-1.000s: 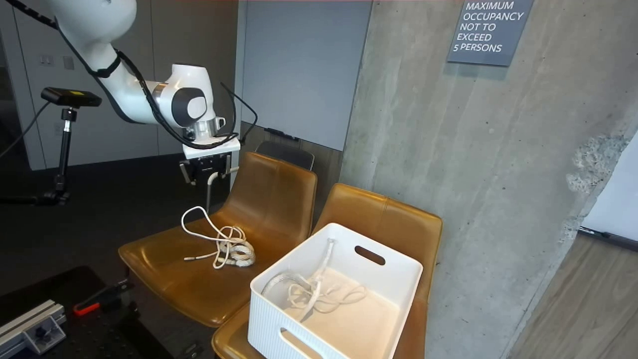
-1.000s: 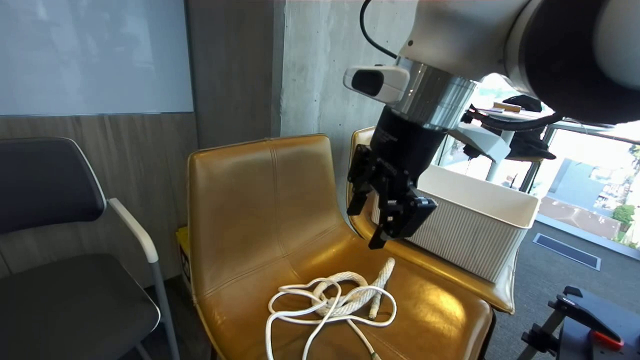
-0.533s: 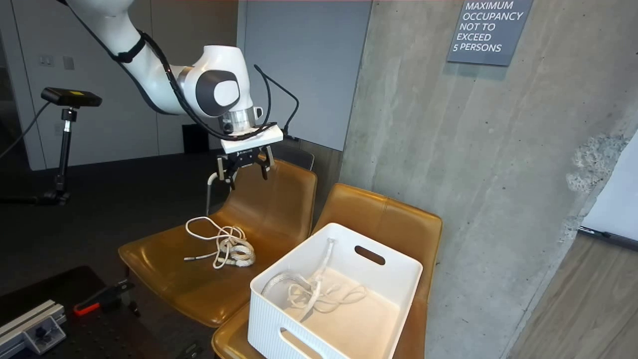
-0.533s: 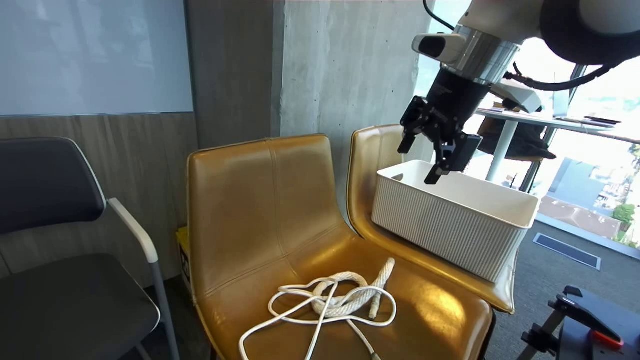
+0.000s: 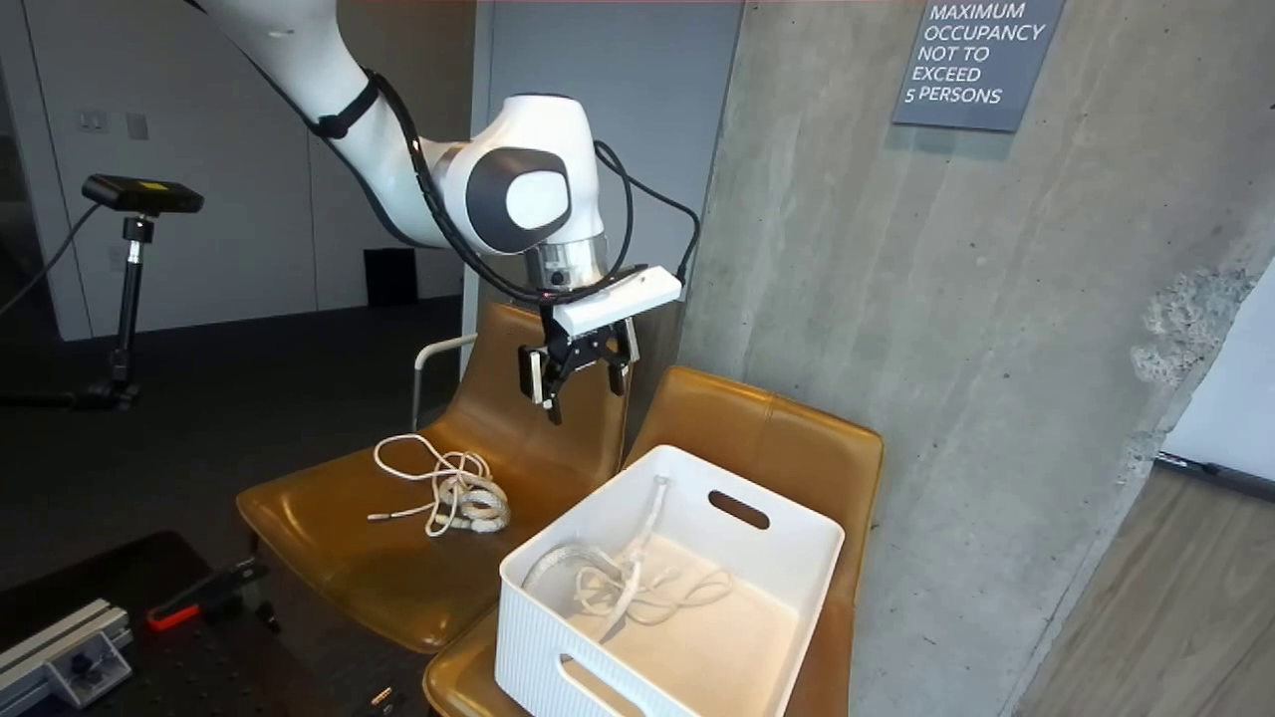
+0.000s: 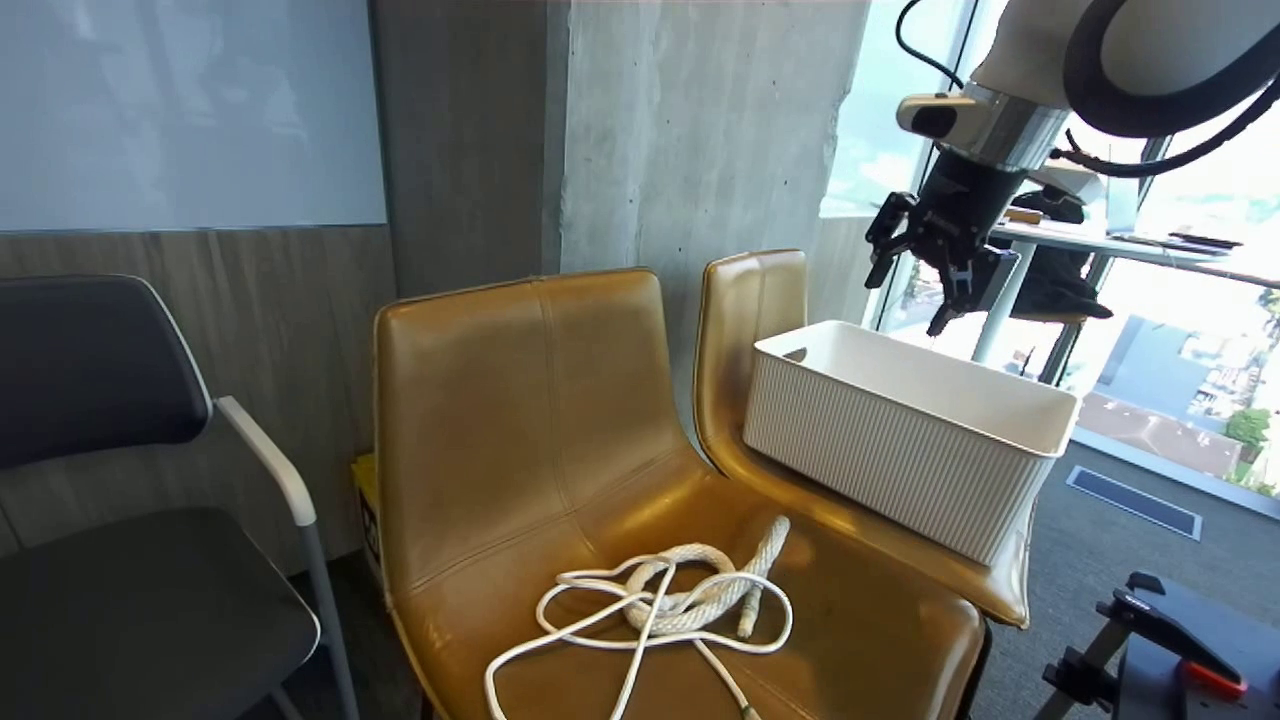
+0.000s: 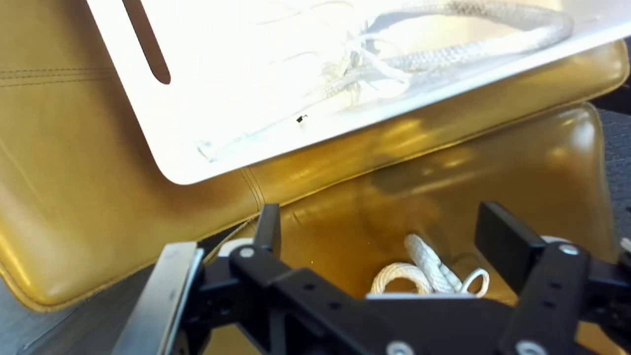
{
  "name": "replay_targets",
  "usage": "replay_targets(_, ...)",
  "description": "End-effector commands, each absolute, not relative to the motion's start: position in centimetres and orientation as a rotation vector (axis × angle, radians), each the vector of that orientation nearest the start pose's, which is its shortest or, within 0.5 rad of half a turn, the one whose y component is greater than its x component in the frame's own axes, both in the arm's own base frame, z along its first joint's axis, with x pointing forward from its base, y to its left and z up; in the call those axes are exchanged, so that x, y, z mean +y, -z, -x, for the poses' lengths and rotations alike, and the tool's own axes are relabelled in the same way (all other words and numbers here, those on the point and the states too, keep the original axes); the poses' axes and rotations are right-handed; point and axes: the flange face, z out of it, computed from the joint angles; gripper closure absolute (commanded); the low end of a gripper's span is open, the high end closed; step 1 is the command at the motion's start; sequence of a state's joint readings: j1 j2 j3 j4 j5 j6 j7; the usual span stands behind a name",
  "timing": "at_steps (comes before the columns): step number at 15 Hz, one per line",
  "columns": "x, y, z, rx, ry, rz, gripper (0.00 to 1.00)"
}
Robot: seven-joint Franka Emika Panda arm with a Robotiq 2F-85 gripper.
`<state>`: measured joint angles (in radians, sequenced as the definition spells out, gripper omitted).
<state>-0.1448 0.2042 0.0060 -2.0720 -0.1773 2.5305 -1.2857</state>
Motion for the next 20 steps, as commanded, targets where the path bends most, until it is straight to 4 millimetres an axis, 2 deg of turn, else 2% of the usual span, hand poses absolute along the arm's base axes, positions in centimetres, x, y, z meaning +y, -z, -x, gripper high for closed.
replay_targets(1, -13.7, -34.2, -61.2, -2.111, 0.106, 2.654, 0.00)
replay_targets(5, -19.3, -30.8, -61.9, -2.167, 0.028, 2.583, 0.00)
replay_targets(9, -21.5, -25.6, -61.7, -2.187, -0.048, 2.504, 0.00)
replay_targets(13, -21.4, -21.2, -61.4, -2.160, -0.084, 2.450, 0.00)
replay_targets(20, -18.6, -15.7, -61.9, -2.153, -0.107, 2.374, 0.00)
